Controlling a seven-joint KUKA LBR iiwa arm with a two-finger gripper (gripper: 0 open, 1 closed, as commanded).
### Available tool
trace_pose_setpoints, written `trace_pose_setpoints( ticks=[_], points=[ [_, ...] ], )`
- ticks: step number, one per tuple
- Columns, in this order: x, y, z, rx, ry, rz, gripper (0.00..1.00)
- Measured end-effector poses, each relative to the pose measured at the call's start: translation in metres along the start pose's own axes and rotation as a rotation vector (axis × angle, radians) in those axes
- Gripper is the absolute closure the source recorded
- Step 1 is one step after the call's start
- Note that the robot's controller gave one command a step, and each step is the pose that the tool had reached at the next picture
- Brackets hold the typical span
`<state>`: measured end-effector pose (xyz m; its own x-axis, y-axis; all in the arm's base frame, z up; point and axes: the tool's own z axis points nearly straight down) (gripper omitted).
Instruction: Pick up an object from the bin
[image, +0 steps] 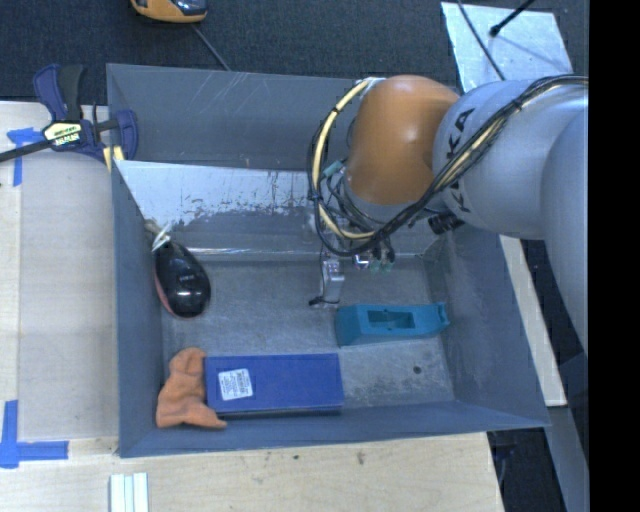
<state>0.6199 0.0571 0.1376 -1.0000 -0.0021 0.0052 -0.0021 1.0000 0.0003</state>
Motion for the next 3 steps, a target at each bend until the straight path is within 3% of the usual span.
trace_pose_setpoints(
  ticks=[1,2,3],
  points=[
    [-0.002,0.000,-0.005,0.000,-0.008,0.001,0.00],
    [0.015,-0.032,-0.026,-0.002,-0.001,-0.092,0.00],
    [0.077,-0.037,-0.068,0.002,-0.003,-0.149,0.00]
  ],
)
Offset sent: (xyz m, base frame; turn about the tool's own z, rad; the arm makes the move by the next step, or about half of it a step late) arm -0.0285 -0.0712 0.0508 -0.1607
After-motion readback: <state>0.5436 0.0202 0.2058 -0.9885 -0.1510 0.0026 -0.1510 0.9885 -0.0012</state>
